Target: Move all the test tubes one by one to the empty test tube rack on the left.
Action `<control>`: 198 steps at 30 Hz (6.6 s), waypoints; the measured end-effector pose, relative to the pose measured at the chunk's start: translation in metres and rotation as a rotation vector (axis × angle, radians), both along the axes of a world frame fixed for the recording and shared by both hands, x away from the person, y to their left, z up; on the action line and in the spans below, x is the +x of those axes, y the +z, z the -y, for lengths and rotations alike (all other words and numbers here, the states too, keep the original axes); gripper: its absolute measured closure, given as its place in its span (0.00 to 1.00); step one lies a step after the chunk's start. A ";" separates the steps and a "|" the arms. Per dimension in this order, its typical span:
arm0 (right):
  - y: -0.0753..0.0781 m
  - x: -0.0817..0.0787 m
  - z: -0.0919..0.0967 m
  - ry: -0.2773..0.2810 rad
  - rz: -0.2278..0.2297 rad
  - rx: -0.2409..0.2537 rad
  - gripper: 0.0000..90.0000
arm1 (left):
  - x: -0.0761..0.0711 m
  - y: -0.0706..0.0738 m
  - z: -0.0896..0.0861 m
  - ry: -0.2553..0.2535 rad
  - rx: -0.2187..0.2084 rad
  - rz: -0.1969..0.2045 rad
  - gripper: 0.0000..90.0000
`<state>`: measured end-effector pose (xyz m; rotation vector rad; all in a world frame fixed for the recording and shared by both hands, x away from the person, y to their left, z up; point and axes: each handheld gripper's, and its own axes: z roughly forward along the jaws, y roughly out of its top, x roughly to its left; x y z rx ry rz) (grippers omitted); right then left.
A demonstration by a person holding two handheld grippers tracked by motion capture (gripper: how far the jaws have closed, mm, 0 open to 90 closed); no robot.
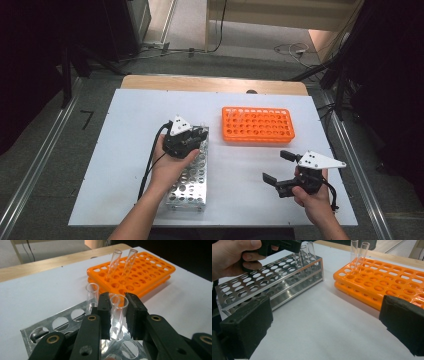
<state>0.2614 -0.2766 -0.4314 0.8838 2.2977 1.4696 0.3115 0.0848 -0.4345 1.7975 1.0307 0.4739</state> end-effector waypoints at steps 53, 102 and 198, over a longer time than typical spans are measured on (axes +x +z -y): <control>0.005 0.033 -0.022 -0.028 -0.011 0.008 0.00 | -0.054 0.015 -0.033 -0.152 -0.110 0.040 0.00; -0.032 0.156 -0.094 -0.190 -0.131 -0.033 0.63 | -0.059 0.011 -0.051 -0.120 -0.124 0.038 0.00; 0.008 0.023 -0.081 0.025 -0.009 -0.018 0.82 | -0.066 0.017 -0.023 -0.188 -0.109 0.059 0.00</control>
